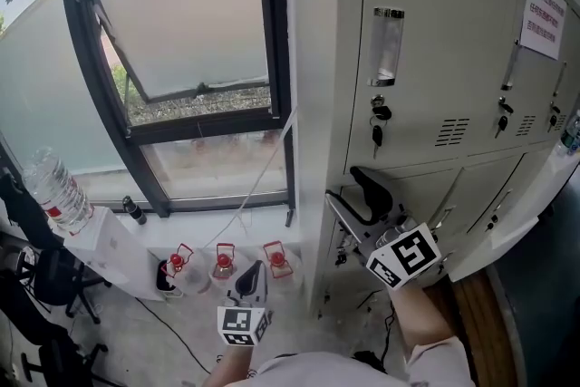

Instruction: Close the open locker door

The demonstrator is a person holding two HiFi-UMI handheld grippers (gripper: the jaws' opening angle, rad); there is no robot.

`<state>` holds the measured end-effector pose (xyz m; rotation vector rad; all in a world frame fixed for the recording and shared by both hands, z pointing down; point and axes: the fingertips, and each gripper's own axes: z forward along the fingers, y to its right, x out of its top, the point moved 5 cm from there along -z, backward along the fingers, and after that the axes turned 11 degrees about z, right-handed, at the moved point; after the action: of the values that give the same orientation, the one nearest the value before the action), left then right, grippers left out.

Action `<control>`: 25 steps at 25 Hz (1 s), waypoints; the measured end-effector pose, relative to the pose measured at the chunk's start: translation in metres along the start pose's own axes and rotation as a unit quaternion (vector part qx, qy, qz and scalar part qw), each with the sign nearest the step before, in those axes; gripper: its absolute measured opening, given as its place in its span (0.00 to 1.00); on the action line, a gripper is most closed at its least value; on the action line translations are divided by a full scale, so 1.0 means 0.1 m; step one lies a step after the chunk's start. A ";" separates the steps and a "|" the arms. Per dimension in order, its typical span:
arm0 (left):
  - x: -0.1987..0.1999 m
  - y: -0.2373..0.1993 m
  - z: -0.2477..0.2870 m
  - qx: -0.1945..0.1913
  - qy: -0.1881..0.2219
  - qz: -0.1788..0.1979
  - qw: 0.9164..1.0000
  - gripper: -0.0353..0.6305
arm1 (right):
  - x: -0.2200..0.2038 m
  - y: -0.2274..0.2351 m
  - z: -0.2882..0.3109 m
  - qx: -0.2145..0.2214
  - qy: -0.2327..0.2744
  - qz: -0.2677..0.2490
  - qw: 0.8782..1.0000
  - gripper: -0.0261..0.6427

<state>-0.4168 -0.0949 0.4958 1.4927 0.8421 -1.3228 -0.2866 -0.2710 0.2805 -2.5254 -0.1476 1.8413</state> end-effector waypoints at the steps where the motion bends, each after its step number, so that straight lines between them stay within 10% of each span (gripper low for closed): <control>1: 0.00 0.00 0.01 0.000 0.000 0.000 1.000 0.07 | 0.00 0.00 0.00 0.001 0.000 0.001 1.000 0.36; 12: 0.03 0.16 0.04 -0.021 0.003 0.000 1.000 0.07 | -0.09 -0.02 -0.25 -0.011 -0.017 0.002 1.000 0.36; 25: 0.18 0.95 0.25 -0.111 0.019 0.001 0.994 0.07 | -0.54 0.27 -1.47 -0.150 -0.071 0.033 0.986 0.36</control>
<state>-0.3342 -0.1512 0.4976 1.3481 0.9781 -1.1609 -0.1617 -0.2959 0.3754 -2.6088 -0.3758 2.1753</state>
